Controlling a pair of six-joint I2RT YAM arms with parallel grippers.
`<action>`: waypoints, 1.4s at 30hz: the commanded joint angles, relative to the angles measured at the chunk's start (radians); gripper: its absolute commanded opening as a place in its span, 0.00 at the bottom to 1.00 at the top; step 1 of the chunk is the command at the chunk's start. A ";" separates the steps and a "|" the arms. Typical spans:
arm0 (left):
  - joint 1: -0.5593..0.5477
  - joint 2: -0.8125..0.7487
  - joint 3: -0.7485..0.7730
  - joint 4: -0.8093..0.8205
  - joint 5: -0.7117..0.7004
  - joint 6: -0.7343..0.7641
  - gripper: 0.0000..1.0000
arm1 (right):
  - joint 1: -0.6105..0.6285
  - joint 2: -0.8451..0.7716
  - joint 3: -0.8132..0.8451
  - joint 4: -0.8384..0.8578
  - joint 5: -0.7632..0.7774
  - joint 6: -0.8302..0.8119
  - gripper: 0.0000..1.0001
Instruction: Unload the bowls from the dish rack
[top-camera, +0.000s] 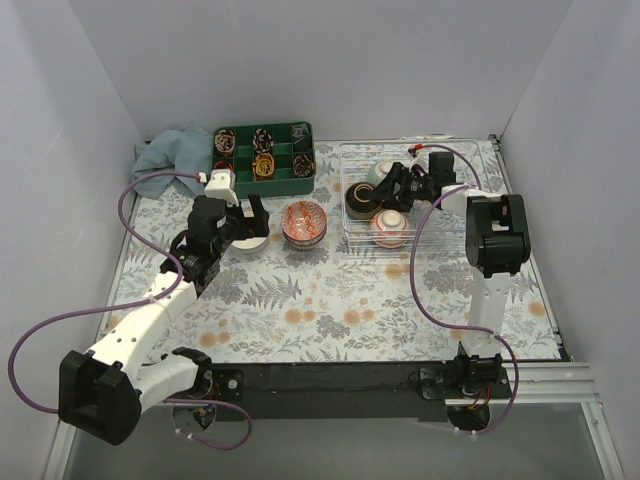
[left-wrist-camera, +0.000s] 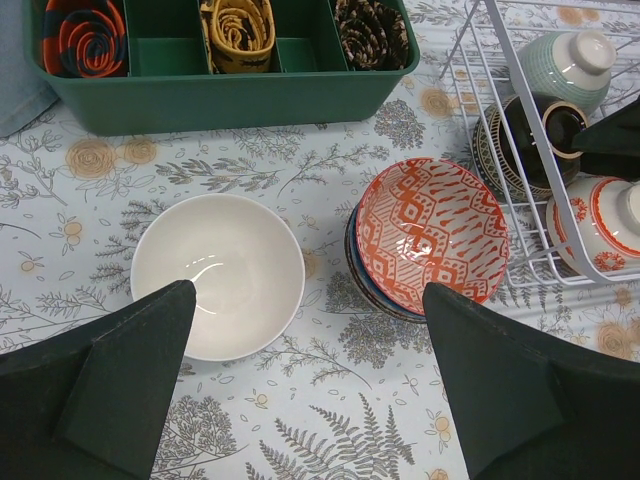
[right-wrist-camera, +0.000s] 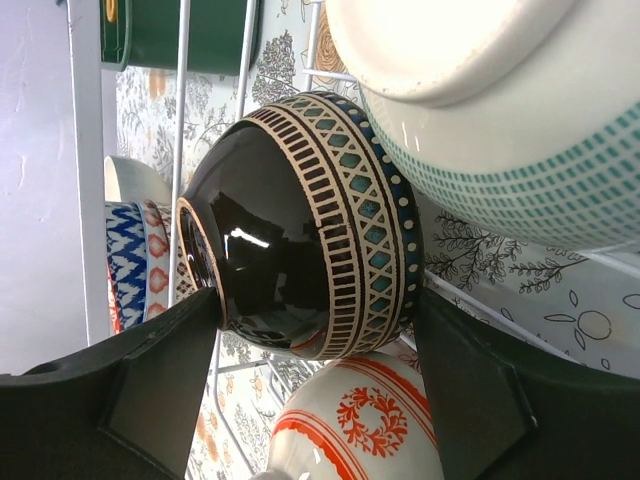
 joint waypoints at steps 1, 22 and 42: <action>0.004 -0.003 -0.008 0.005 0.009 0.012 0.98 | 0.016 -0.044 -0.016 0.041 -0.093 0.004 0.65; 0.004 -0.009 -0.010 0.003 0.008 0.018 0.98 | 0.002 -0.174 -0.028 0.002 0.068 -0.013 0.26; 0.004 -0.008 -0.010 0.003 0.011 0.018 0.98 | 0.003 -0.261 0.070 -0.114 0.163 -0.110 0.09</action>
